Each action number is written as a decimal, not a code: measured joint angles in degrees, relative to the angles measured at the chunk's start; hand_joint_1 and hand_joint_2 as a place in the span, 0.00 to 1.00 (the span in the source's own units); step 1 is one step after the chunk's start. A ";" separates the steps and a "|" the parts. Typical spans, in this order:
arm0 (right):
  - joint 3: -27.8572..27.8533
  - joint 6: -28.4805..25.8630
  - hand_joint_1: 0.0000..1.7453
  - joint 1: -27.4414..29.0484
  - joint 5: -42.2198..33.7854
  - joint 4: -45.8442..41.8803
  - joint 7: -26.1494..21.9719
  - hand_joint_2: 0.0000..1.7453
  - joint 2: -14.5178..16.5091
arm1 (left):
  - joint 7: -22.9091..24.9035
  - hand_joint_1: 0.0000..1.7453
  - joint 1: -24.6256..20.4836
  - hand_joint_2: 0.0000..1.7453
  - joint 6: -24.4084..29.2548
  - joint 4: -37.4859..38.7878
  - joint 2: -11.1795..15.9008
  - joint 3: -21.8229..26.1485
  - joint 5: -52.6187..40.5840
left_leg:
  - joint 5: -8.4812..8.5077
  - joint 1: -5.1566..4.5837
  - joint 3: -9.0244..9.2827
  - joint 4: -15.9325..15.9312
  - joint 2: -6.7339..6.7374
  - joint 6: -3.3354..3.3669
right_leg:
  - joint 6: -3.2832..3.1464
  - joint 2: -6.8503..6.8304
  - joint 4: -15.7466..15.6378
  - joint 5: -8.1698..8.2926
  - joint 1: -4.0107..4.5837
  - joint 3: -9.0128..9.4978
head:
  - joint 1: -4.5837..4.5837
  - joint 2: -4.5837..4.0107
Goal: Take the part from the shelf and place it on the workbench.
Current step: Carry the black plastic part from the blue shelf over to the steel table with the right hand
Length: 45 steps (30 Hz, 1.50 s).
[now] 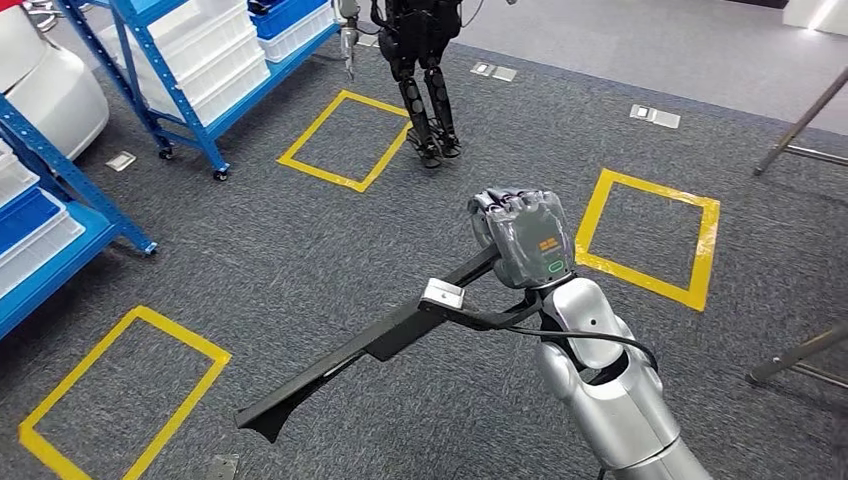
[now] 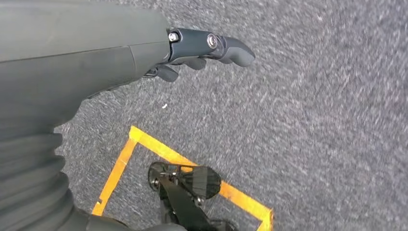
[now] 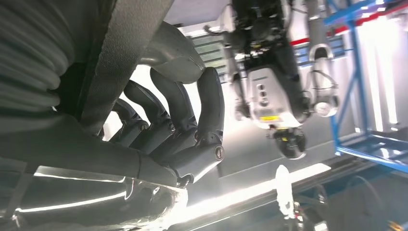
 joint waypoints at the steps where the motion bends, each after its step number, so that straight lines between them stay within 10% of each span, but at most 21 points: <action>1: -0.01 0.00 1.00 0.00 0.00 0.05 -0.01 1.00 0.00 | -0.03 0.00 0.02 1.00 0.00 0.00 -0.01 0.06 0.01 | 1.56 -0.26 0.75 -1.81 -0.33 0.64 | -0.18 0.89 0.00 0.13 0.28 -0.02 | 0.00 0.00; 4: -0.01 0.00 1.00 -0.14 0.01 0.11 -0.04 1.00 0.06 | -0.15 0.00 -0.02 1.00 0.01 0.00 0.20 0.25 0.01 | 6.91 -1.14 5.55 -11.93 -3.86 2.78 | -0.32 3.01 -0.08 0.57 0.45 0.00 | 0.17 0.00; 6: 0.02 0.00 1.00 -0.31 -0.01 0.19 -0.04 1.00 0.22 | -0.22 0.00 -0.04 1.00 0.03 0.00 0.44 0.40 0.01 | 7.52 -1.66 6.41 -14.00 -5.00 3.49 | 0.25 4.12 -0.28 1.06 0.02 -0.25 | 0.14 0.00; 8: -0.01 0.00 1.00 -0.43 -0.01 0.26 -0.05 1.00 0.36 | -0.26 0.00 -0.11 1.00 0.04 -0.01 0.48 0.52 0.03 | 8.42 -1.84 6.84 -15.31 -3.68 3.98 | 1.03 5.09 -0.79 1.75 -0.08 -0.52 | 0.02 0.00; 10: -0.05 0.01 1.00 -0.73 -0.01 0.36 -0.07 1.00 0.33 | -0.27 0.00 -0.24 1.00 0.03 -0.02 0.40 0.57 0.02 | 9.96 -1.66 7.66 -17.67 -2.06 4.24 | 1.11 3.04 0.56 0.97 0.46 -1.72 | 0.24 0.00; 12: -0.02 0.03 1.00 -1.15 -0.02 0.52 -0.07 1.00 0.31 | -0.25 0.00 -0.25 1.00 -0.02 -0.02 0.31 0.57 -0.09 | 10.96 -1.78 7.79 -18.94 -0.36 4.16 | 0.66 -0.42 6.58 -2.18 0.66 -4.61 | 0.57 0.00; 15: -0.01 0.04 1.00 -1.09 0.01 0.88 -0.04 1.00 0.22 | -0.17 0.00 -0.13 1.00 -0.04 0.00 0.25 0.58 -0.33 | 11.27 -1.95 7.19 -18.93 2.37 3.87 | 1.38 -2.09 14.12 -5.15 -0.17 -7.27 | 0.77 0.00; 19: -0.01 0.04 1.00 -1.12 0.02 1.10 -0.02 1.00 0.07 | -0.09 0.00 -0.25 1.00 -0.04 -0.03 0.31 0.58 -0.56 | 10.73 -1.88 6.36 -17.63 5.37 2.45 | 3.53 -6.09 1.59 -2.15 -1.13 0.92 | 0.83 0.00; 23: -0.04 0.02 1.00 -1.28 0.02 1.19 0.03 1.00 0.13 | 0.05 0.00 -0.39 1.00 -0.03 -0.04 0.36 0.58 -0.68 | 9.99 -1.81 6.11 -16.44 7.72 0.85 | 1.90 -5.66 -1.17 -1.25 -0.91 2.20 | 0.55 0.00; 28: 0.02 0.03 1.00 -1.56 0.04 1.43 0.07 1.00 0.41 | 0.25 0.00 -0.38 1.00 -0.02 -0.02 0.22 0.63 -0.71 | 2.16 -0.63 1.66 -4.82 0.77 -0.28 | 0.24 -2.25 -1.34 -0.31 -0.94 1.70 | 0.35 0.00; 30: 0.08 0.04 1.00 -1.57 0.09 1.68 0.07 1.00 0.65 | 0.37 0.00 -0.29 1.00 -0.01 0.00 0.23 0.69 -0.68 | 0.27 -0.63 -0.65 0.52 -0.08 -0.20 | 0.00 -0.63 -1.32 -0.07 -0.59 1.47 | 0.34 0.00; 36: 0.30 -0.03 1.00 -1.55 0.54 2.00 0.21 1.00 1.10 | 0.22 0.00 -0.26 1.00 0.07 0.00 0.25 0.84 -0.59 | 7.72 -0.47 7.02 -14.48 -4.68 0.73 | 1.06 3.65 -1.27 1.03 -0.29 0.85 | 0.39 0.00; 40: 0.29 -0.09 1.00 -1.35 0.91 2.02 0.40 1.00 0.96 | 0.00 0.00 -0.43 1.00 0.01 -0.01 0.15 0.90 -0.71 | 9.04 -1.15 6.95 -15.75 -2.34 2.19 | 2.20 2.98 -0.56 1.19 -0.24 -0.91 | 0.54 0.00; 43: 0.25 -0.12 1.00 -1.33 1.01 2.05 0.49 1.00 0.80 | -0.07 0.00 -0.37 1.00 -0.02 -0.01 0.09 0.92 -0.99 | 10.09 -1.52 6.20 -16.45 0.04 3.34 | 1.10 -1.44 8.80 -3.65 0.02 -5.53 | 0.88 0.00; 45: 0.24 -0.13 1.00 -1.03 1.03 2.12 0.50 1.00 0.67 | 0.04 0.00 -0.28 1.00 -0.02 0.00 0.09 0.96 -1.09 | 10.34 -1.84 5.64 -16.42 1.82 3.52 | 1.14 -2.08 15.08 -6.18 -0.06 -7.86 | 0.91 0.00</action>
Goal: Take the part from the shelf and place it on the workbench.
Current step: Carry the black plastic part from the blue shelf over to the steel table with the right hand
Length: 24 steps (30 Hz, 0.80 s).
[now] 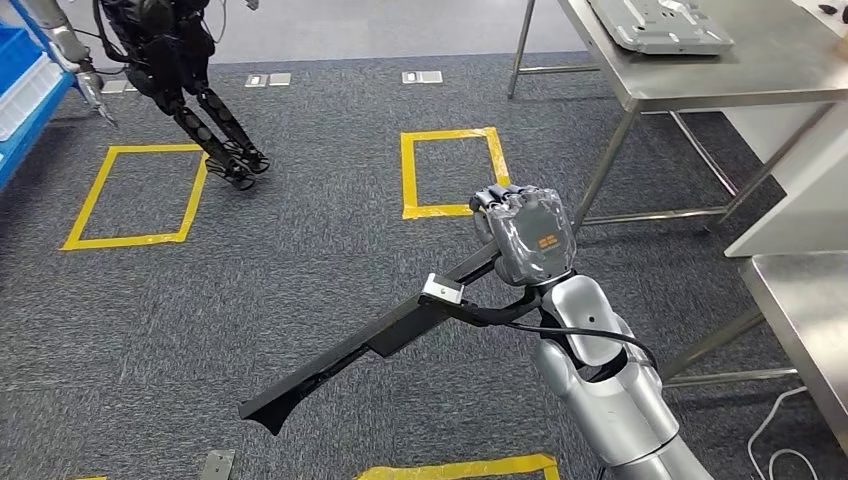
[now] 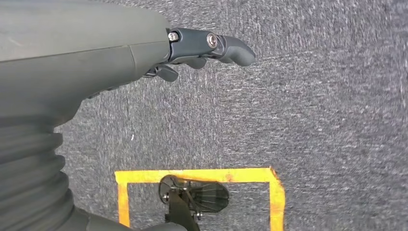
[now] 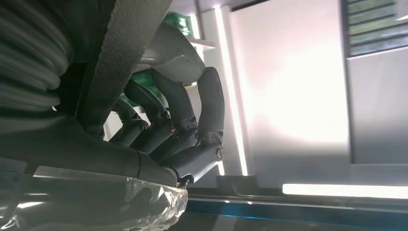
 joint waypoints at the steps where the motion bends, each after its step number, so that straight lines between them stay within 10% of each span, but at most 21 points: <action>1: -0.01 0.00 1.00 0.14 0.00 0.05 0.00 1.00 -0.11 | 0.08 0.00 0.00 1.00 0.00 0.00 -0.02 0.01 -0.04 | 0.09 -0.10 -0.20 0.02 0.86 -0.01 | 0.33 -0.18 0.02 -0.08 0.01 0.58 | 0.03 0.00; 5: -0.15 -0.02 1.00 0.25 0.00 0.16 0.00 1.00 -0.31 | 0.21 0.00 -0.06 1.00 0.00 0.00 -0.18 0.02 -0.15 | 0.12 -0.75 -0.37 0.22 3.89 -0.44 | 0.91 -4.48 -13.91 3.07 0.58 10.17 | 0.02 0.00; 7: -0.25 -0.05 1.00 0.25 -0.01 0.16 0.00 1.00 -0.32 | 0.21 0.00 -0.11 1.00 0.01 0.00 -0.17 0.03 -0.24 | 0.02 -1.15 -0.30 0.42 5.20 -0.88 | 0.24 -5.67 -16.74 3.71 0.92 11.80 | -0.04 0.00; 9: -0.33 -0.09 1.00 0.31 -0.01 0.16 0.00 1.00 -0.40 | 0.21 0.00 -0.17 1.00 0.02 -0.01 -0.20 0.05 -0.36 | -0.06 -1.03 -0.19 0.55 6.49 -1.34 | -0.34 -4.07 -16.91 4.18 0.62 11.61 | -0.05 0.00; 14: -0.31 -0.13 1.00 0.33 0.00 0.16 0.01 1.00 -0.30 | 0.25 0.00 -0.11 1.00 0.03 0.01 -0.19 0.07 -0.55 | -7.33 0.50 -4.66 12.16 -1.22 -3.05 | -1.78 -0.26 -17.16 5.13 -0.01 11.41 | -0.45 0.00; 16: -0.27 -0.13 1.00 0.45 0.06 0.17 0.08 1.00 -0.28 | 0.28 0.00 0.00 1.00 0.02 0.02 -0.19 0.09 -0.60 | -8.39 0.75 -6.61 16.51 -1.91 -3.37 | -1.85 1.47 -16.94 5.27 0.16 11.17 | -0.49 0.00; 20: -0.30 -0.13 1.00 0.52 0.16 0.17 0.24 1.00 -0.31 | 0.31 0.00 -0.07 1.00 0.01 0.02 -0.17 0.10 -0.69 | -2.24 1.45 -1.01 5.46 -4.92 -3.23 | -1.38 4.76 -16.35 5.55 0.20 10.82 | -0.45 0.00; 22: -0.31 -0.14 1.00 0.48 0.17 0.16 0.33 1.00 -0.27 | 0.33 0.00 -0.10 1.00 0.00 0.02 -0.17 0.10 -0.74 | -1.57 1.50 0.40 2.14 -7.10 -3.08 | -0.69 6.01 -16.22 5.97 0.10 10.19 | -0.45 0.00; 24: -0.34 -0.17 1.00 0.62 0.17 0.12 0.37 1.00 -0.27 | 0.37 0.00 -0.14 1.00 0.00 0.02 -0.19 0.11 -0.78 | -1.21 1.11 0.21 1.82 -6.39 -2.61 | 0.30 7.30 -16.52 6.61 -0.11 9.40 | -0.54 0.00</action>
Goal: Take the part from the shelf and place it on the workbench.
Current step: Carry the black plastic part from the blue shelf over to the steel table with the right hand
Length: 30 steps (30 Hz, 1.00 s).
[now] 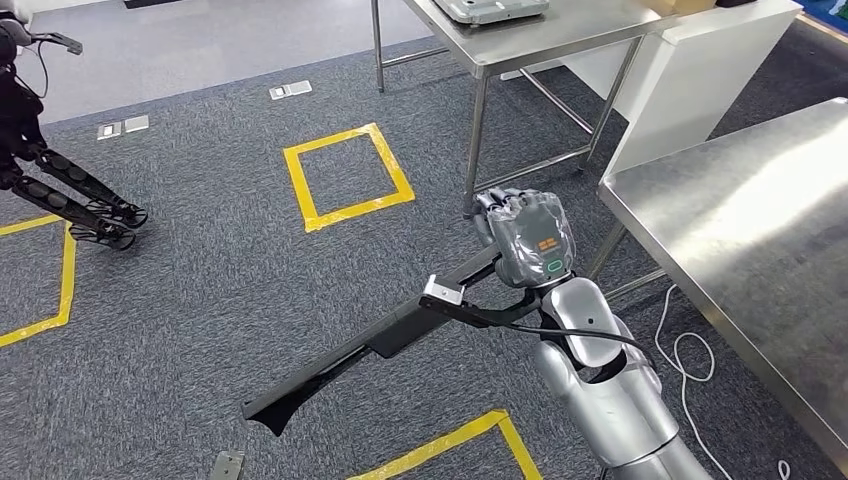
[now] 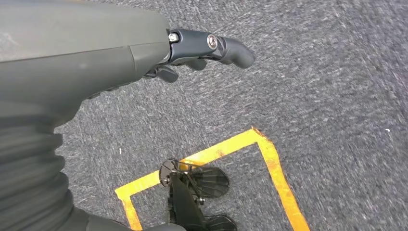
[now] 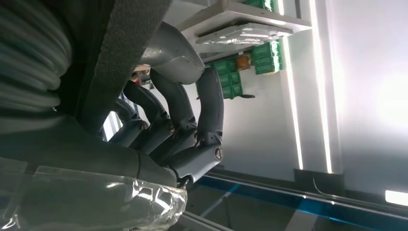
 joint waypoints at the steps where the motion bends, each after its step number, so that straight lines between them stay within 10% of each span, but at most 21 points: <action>1: -0.08 -0.02 1.00 0.10 0.00 -0.02 0.00 1.00 -0.11 | 0.01 0.00 -0.08 1.00 0.00 -0.01 -0.02 0.01 -0.03 | 0.43 -0.03 0.00 -0.43 0.75 0.40 | 0.34 -0.20 0.05 0.14 -0.01 -0.41 | 0.01 0.00; 5: -0.43 -0.04 1.00 0.05 -0.04 -0.09 0.00 1.00 -0.47 | -0.01 0.00 -0.28 1.00 0.00 -0.04 -0.10 0.03 -0.16 | 1.69 -0.05 -0.14 -1.84 2.62 1.74 | -0.02 -4.99 3.22 -1.67 0.67 -2.78 | 0.24 0.00; 9: -0.45 -0.07 1.00 0.19 -0.02 -0.10 0.00 1.00 -0.54 | -0.01 0.00 -0.17 1.00 0.00 -0.03 -0.08 0.03 -0.25 | 1.91 -0.30 -0.54 -1.81 4.09 1.92 | -0.32 -6.39 9.25 -4.31 0.44 -5.44 | 0.53 0.00; 11: -0.50 -0.09 1.00 0.52 -0.02 -0.07 0.00 1.00 -0.82 | -0.01 0.00 -0.04 1.00 0.00 -0.02 -0.15 0.04 -0.39 | 2.22 -0.52 -1.12 -1.74 7.19 1.76 | 0.59 -8.49 8.73 -4.79 0.17 -3.55 | 0.61 0.00; 13: -0.55 -0.11 1.00 0.71 -0.02 -0.05 0.00 1.00 -1.02 | 0.00 0.00 -0.04 1.00 0.00 -0.03 -0.21 0.04 -0.51 | 2.38 -0.91 -1.47 -1.58 9.89 1.20 | 1.20 -11.28 1.86 -3.22 0.32 1.46 | 0.57 0.00; 17: -0.73 -0.26 1.00 0.87 -0.02 -0.10 -0.01 1.00 -1.21 | 0.01 0.00 -0.23 1.00 0.00 -0.03 -0.22 0.03 -0.67 | 2.43 -0.87 -1.40 -1.33 12.06 -0.09 | -0.35 -10.33 -0.54 -2.05 0.39 2.24 | 0.47 0.00; 21: -0.85 -0.42 1.00 0.96 -0.01 -0.18 -0.01 1.00 -1.33 | 0.01 0.00 -0.22 1.00 0.00 -0.02 -0.14 0.02 -0.84 | -3.62 0.05 -4.73 7.50 6.10 -1.23 | -1.86 -7.58 -0.75 -1.16 -0.03 2.00 | 0.14 0.00; 24: -0.78 -0.42 1.00 1.20 -0.01 -0.16 -0.02 1.00 -1.34 | 0.03 0.00 -0.05 1.00 0.00 0.00 -0.15 0.03 -0.82 | -6.20 0.08 -7.86 14.85 4.56 -1.32 | -2.24 -5.28 -0.51 -0.83 0.43 1.50 | 0.07 0.00; 30: -0.83 -0.50 1.00 1.33 -0.01 -0.20 -0.02 1.00 -1.44 | -0.60 0.00 -0.15 1.00 -0.27 -0.02 0.02 0.02 -0.85 | 0.36 -0.01 -0.01 -0.20 -0.92 0.55 | -1.24 -0.92 -0.18 0.03 0.45 0.66 | 0.13 0.00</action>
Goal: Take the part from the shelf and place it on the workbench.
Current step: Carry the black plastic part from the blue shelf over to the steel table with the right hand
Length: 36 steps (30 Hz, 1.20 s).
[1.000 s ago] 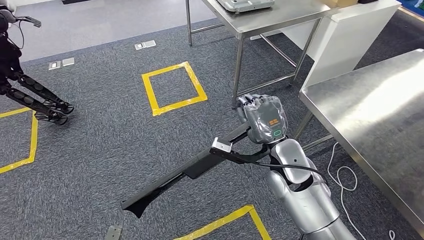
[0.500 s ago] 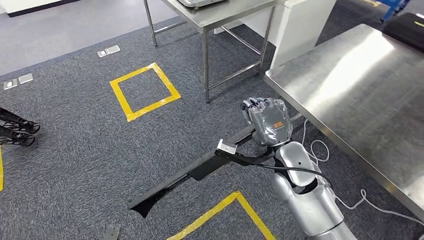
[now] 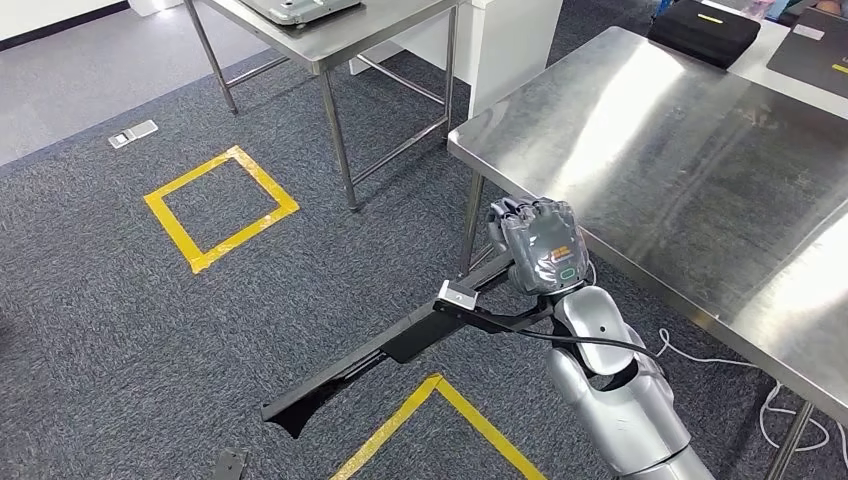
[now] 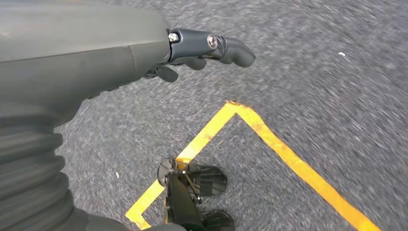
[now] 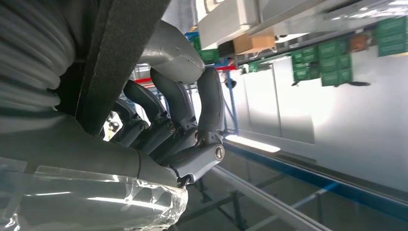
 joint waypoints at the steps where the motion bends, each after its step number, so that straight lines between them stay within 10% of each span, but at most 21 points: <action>1: -0.02 -0.04 1.00 0.03 -0.01 -0.02 0.00 1.00 -0.02 | -0.07 0.00 -0.01 1.00 -0.02 0.00 -0.01 0.00 -0.01 | 0.20 -0.22 -0.02 -0.20 0.47 0.15 | 0.43 0.67 -0.13 0.28 -0.06 -0.29 | -0.07 0.00; 4: -0.33 -0.12 1.00 0.05 -0.06 -0.06 0.05 1.00 -0.23 | -0.09 0.00 -0.16 1.00 -0.06 -0.02 -0.06 0.01 -0.01 | 1.37 -0.16 0.33 -1.85 2.91 0.87 | 0.97 -1.25 1.14 -0.12 0.34 -1.93 | 0.01 0.00; 6: -0.55 -0.16 1.00 -0.11 -0.14 -0.03 0.20 1.00 -0.40 | -0.09 0.00 -0.15 1.00 -0.11 -0.02 -0.08 0.01 -0.01 | 1.96 -0.19 0.25 -2.55 4.62 1.26 | 0.44 -5.02 6.86 -2.91 0.35 -4.99 | 0.26 0.00; 9: -0.90 -0.17 1.00 0.14 -0.30 0.26 0.86 1.00 -0.50 | -0.07 0.00 0.03 1.00 -0.31 -0.01 -0.10 0.02 -0.08 | 2.14 -0.29 -0.33 -2.54 7.36 1.26 | 0.75 -6.37 16.11 -6.32 -0.21 -9.08 | 0.39 0.00; 13: -2.60 -0.11 1.00 -0.08 -0.37 1.02 2.01 1.00 -0.86 | 0.18 0.00 -0.02 1.00 -0.43 -0.01 -0.27 0.01 -0.24 | 2.00 -0.36 -0.70 -1.93 10.52 0.29 | 3.03 -10.42 4.35 -2.97 -0.98 -1.18 | 0.55 0.00; 15: -3.89 -0.05 1.00 -0.54 -0.49 1.40 2.33 1.00 -0.97 | 0.34 0.00 -0.05 1.00 -0.42 -0.02 -0.21 0.01 -0.27 | 1.74 -0.68 -0.82 -1.41 11.77 -0.54 | 2.68 -12.05 0.41 -2.21 -0.71 1.17 | 0.46 0.00; 17: -5.17 0.16 1.00 -0.75 -0.78 1.83 2.52 1.00 -1.07 | 0.43 0.00 -0.06 1.00 -0.40 -0.02 -0.19 0.02 -0.26 | 1.68 -0.51 -0.72 -1.32 13.11 -1.14 | 1.77 -10.65 0.26 -1.99 -0.49 0.95 | 0.20 0.00; 20: -6.86 0.76 1.00 -1.21 -1.21 2.54 2.66 1.00 -1.25 | 0.39 0.00 -0.10 1.00 -0.41 -0.02 -0.10 0.03 -0.20 | -0.96 0.30 -1.83 1.85 10.35 -2.02 | 0.49 -8.42 0.11 -1.47 -1.03 0.82 | 0.03 0.00; 24: -8.53 1.65 1.00 -2.43 -0.77 4.04 3.03 1.00 -1.30 | 0.30 0.00 0.44 1.00 -0.43 0.02 -0.02 0.11 -0.07 | -7.07 0.45 -7.93 15.38 5.54 -2.11 | -0.36 -5.19 0.14 -1.15 -0.52 0.73 | -0.10 0.00; 29: -10.84 2.16 1.00 -4.52 1.19 5.67 3.89 1.00 -1.38 | -0.05 0.00 0.53 1.00 -0.75 0.02 0.22 0.42 0.29 | 1.01 0.42 -2.29 2.45 1.48 -0.13 | -0.18 -1.07 0.25 -0.92 -0.02 0.77 | -0.02 0.00; 32: -12.08 2.54 1.00 -5.62 1.23 6.58 4.10 1.00 -1.49 | -0.30 0.00 0.52 1.00 -0.85 0.03 0.34 0.61 0.55 | 1.31 0.12 -1.24 0.01 1.48 0.51 | 0.76 0.79 0.05 -0.33 -0.18 0.04 | -0.32 0.00; 36: -13.82 2.95 1.00 -7.42 1.48 8.08 4.23 1.00 -2.04 | -0.55 0.00 0.63 1.00 -0.76 0.02 0.31 0.98 0.88 | 2.57 0.30 -0.70 -2.30 4.52 1.09 | 0.83 -4.46 5.28 -2.74 0.19 -3.60 | -0.17 0.00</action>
